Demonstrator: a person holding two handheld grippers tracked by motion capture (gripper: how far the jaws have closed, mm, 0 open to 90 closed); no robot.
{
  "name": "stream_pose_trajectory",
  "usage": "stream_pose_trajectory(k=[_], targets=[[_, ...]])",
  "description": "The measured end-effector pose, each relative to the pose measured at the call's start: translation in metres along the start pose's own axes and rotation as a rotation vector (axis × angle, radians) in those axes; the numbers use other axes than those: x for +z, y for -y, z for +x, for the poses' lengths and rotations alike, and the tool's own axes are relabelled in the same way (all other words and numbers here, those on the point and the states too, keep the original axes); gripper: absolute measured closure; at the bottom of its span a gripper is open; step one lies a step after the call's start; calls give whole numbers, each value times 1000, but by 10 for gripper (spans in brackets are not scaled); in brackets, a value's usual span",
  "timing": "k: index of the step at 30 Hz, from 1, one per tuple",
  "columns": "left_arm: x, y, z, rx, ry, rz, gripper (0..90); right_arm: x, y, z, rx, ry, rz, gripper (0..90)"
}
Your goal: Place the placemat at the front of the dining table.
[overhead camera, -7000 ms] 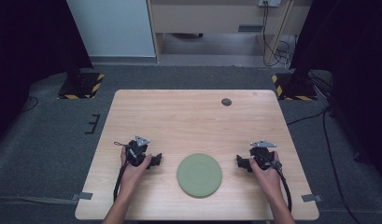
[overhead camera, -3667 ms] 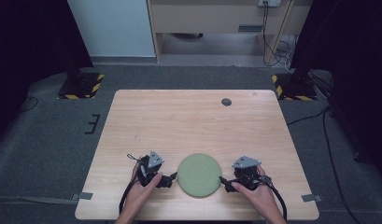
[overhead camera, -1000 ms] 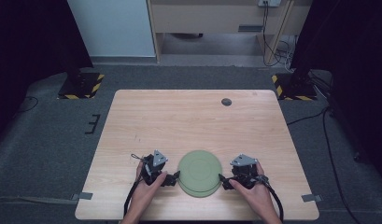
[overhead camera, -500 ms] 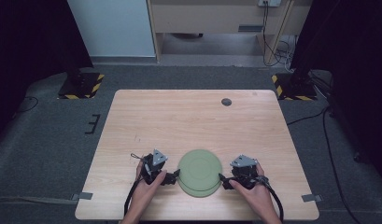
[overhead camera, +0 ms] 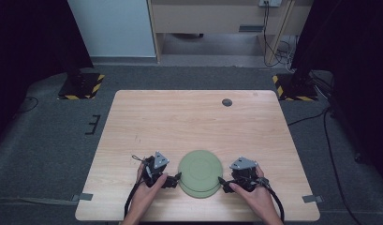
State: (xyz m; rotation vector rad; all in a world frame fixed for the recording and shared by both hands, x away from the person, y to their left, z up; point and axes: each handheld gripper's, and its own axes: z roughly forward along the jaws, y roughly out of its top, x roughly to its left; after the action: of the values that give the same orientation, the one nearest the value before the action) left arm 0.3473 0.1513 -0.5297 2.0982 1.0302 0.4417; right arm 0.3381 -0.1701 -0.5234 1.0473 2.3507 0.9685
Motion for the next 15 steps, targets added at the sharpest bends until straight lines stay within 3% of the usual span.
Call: stream_pose_trajectory(k=[15], targets=[[2,-1,1,-7,-2,3,1,2,0,2,-7,17,3,26]])
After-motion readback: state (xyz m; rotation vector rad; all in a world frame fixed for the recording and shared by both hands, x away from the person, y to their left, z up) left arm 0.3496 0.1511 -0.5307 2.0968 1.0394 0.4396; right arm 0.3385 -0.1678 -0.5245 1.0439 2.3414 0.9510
